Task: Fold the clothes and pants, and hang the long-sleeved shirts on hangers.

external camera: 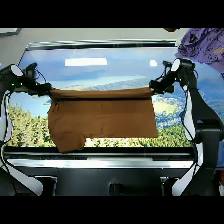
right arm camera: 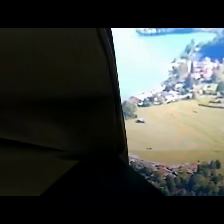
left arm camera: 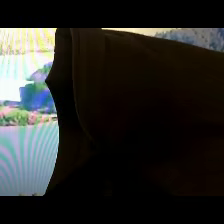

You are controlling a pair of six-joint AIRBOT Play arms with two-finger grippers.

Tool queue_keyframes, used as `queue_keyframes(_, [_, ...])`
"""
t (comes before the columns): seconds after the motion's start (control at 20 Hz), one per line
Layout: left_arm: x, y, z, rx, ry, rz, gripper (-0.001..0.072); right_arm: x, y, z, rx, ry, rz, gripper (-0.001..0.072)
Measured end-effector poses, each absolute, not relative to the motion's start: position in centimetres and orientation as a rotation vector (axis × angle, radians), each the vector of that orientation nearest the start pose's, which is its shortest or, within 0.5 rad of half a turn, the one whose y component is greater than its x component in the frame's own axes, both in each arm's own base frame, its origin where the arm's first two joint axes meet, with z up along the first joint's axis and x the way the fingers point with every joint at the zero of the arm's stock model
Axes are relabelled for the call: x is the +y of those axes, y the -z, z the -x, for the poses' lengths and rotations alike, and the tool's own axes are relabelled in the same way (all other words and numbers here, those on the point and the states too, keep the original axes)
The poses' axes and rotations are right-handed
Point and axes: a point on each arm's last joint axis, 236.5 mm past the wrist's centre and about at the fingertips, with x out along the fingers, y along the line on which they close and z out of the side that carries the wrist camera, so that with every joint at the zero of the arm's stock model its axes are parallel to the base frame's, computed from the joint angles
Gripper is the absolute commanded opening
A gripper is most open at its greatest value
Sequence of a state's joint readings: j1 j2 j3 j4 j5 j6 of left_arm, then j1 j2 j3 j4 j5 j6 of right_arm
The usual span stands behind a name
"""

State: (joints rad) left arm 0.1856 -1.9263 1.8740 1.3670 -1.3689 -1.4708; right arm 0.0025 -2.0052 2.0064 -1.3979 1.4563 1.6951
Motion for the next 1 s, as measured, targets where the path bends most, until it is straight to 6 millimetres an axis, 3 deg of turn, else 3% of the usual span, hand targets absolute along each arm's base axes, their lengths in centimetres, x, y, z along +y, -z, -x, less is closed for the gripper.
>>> queue_keyframes(0.2, [4.4, 6.1, -48.5, 1.509, 0.055, 0.224, 0.0019, 4.2, 6.6, -49.7, 1.563, -0.034, -0.236, 0.0031])
queue_keyframes(0.45, [4.2, 7.4, -47.4, 1.576, 0.049, 0.238, 0.0020, 4.1, 7.9, -48.9, 1.616, -0.028, -0.237, 0.0033])
queue_keyframes(0.55, [4.1, 7.7, -47.1, 1.590, 0.049, 0.241, 0.0035, 4.1, 8.3, -48.7, 1.629, -0.027, -0.237, 0.0103])
queue_keyframes(0.6, [4.1, 7.8, -47.1, 1.596, 0.049, 0.242, 0.0104, 4.1, 8.4, -48.6, 1.637, -0.027, -0.237, 0.0135])
queue_keyframes(0.65, [4.2, 7.9, -47.0, 1.599, 0.047, 0.240, 0.0226, 4.2, 8.5, -48.4, 1.646, -0.027, -0.237, 0.0143])
queue_keyframes(0.7, [4.4, 8.0, -47.0, 1.602, 0.041, 0.236, 0.0456, 4.2, 8.6, -48.2, 1.653, -0.027, -0.237, 0.0234])
queue_keyframes(0.75, [4.5, 8.1, -46.9, 1.605, 0.037, 0.236, 0.0654, 4.2, 8.6, -48.0, 1.664, -0.028, -0.237, 0.0398])
queue_keyframes(0.8, [4.4, 8.0, -47.0, 1.603, 0.034, 0.240, 0.0684, 4.3, 8.6, -47.6, 1.681, -0.032, -0.240, 0.0508])
queue_keyframes(1.0, [5.1, 6.4, -47.4, 1.568, 0.006, 0.236, 0.0708, 4.6, 7.2, -46.6, 1.710, -0.052, -0.241, 0.0505])
